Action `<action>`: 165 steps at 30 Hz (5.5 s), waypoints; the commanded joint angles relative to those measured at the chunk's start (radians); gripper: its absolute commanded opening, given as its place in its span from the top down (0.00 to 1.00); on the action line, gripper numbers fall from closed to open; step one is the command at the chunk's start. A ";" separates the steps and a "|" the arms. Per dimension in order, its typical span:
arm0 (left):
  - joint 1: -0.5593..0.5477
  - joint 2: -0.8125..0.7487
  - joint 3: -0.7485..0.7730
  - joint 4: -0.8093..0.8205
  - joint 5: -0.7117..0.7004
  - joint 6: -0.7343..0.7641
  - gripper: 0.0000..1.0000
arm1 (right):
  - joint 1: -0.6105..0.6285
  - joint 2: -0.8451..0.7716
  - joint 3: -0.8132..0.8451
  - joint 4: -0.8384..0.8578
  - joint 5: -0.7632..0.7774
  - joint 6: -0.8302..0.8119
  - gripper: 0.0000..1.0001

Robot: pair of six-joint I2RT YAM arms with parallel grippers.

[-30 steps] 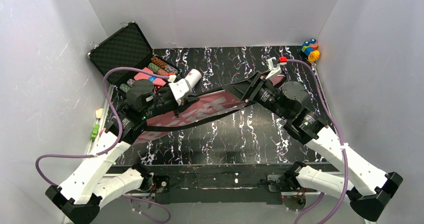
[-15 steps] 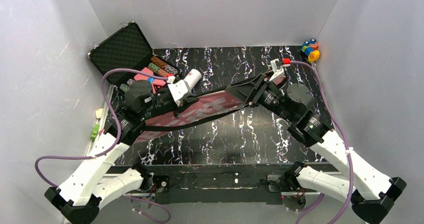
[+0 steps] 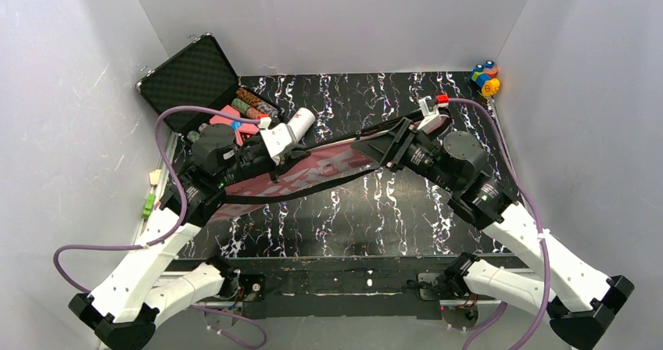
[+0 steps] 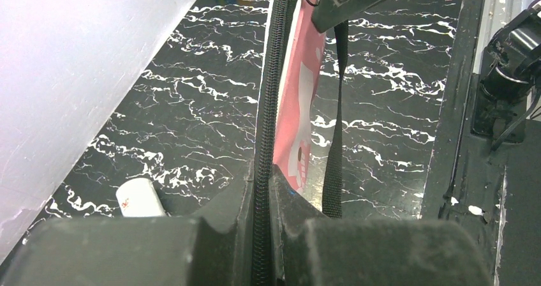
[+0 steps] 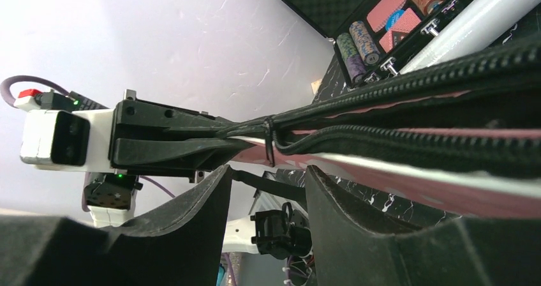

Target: Pack up the badminton gear

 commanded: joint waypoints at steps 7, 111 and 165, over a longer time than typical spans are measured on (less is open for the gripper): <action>0.004 -0.020 0.078 0.081 0.032 0.004 1.00 | 0.003 0.047 0.024 0.143 0.024 -0.019 0.51; -0.285 0.860 0.646 0.026 -0.066 0.310 1.00 | -0.569 -0.366 0.289 -0.590 0.380 -0.275 0.31; 0.222 0.768 0.653 -0.282 -0.045 -0.269 0.00 | -0.569 0.005 0.115 -0.476 0.375 -0.418 0.16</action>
